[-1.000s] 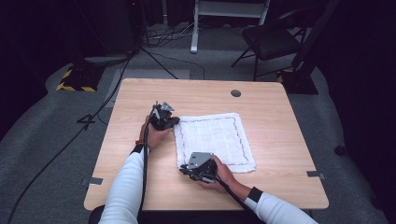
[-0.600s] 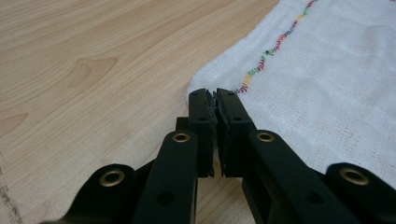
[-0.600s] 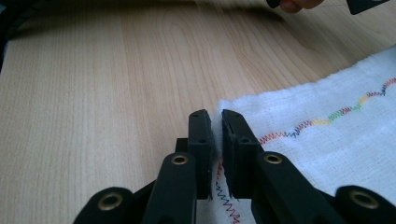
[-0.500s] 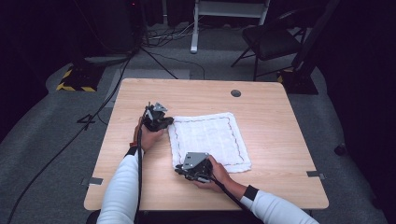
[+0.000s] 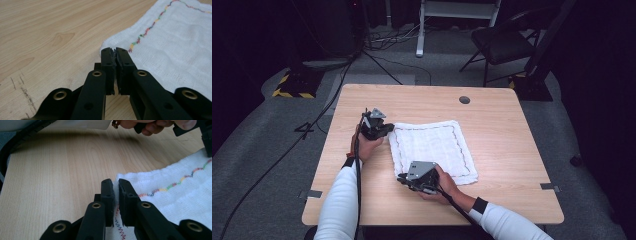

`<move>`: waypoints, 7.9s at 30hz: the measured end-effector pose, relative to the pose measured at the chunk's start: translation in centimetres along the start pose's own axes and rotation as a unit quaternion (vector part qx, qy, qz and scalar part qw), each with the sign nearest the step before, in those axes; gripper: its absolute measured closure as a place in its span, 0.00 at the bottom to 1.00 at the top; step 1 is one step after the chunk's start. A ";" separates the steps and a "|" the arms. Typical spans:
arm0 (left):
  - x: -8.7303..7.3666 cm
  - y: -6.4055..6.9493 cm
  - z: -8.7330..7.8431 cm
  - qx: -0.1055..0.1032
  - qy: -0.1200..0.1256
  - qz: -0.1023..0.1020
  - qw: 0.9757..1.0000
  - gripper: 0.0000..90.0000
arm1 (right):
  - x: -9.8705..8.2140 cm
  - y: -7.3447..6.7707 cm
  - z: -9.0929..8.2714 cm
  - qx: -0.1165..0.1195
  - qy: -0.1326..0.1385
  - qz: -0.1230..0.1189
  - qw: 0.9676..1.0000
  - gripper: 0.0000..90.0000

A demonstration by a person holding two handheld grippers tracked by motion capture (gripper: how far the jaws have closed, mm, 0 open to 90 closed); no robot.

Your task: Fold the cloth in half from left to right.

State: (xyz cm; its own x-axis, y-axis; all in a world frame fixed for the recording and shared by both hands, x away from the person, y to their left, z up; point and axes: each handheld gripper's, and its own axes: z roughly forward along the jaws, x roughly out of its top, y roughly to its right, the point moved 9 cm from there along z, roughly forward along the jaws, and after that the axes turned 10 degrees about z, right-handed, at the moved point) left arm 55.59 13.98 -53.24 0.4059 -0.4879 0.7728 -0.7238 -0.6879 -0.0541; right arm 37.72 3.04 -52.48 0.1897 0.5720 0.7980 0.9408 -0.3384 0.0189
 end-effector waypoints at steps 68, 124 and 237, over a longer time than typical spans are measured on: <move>13.0 9.4 9.6 -0.034 0.026 0.094 0.995 0.95 | -7.1 8.6 -14.3 -0.134 0.018 0.093 0.987 0.92; 8.0 17.1 3.6 -0.099 -0.005 0.151 0.983 0.29 | -16.3 13.9 -18.2 -0.193 -0.101 0.204 0.955 0.51; 5.5 7.8 11.1 -0.040 -0.064 0.046 0.996 0.26 | -9.2 26.4 -6.5 -0.197 -0.076 0.261 0.942 0.48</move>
State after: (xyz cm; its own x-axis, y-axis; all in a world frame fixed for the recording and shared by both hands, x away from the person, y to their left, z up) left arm 58.36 -0.01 -56.38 0.3993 -0.6155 0.6795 -0.8017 -0.5940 -0.0670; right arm 59.02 -16.05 -55.40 0.6632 0.3411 0.6662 0.5372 -0.8367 -0.1064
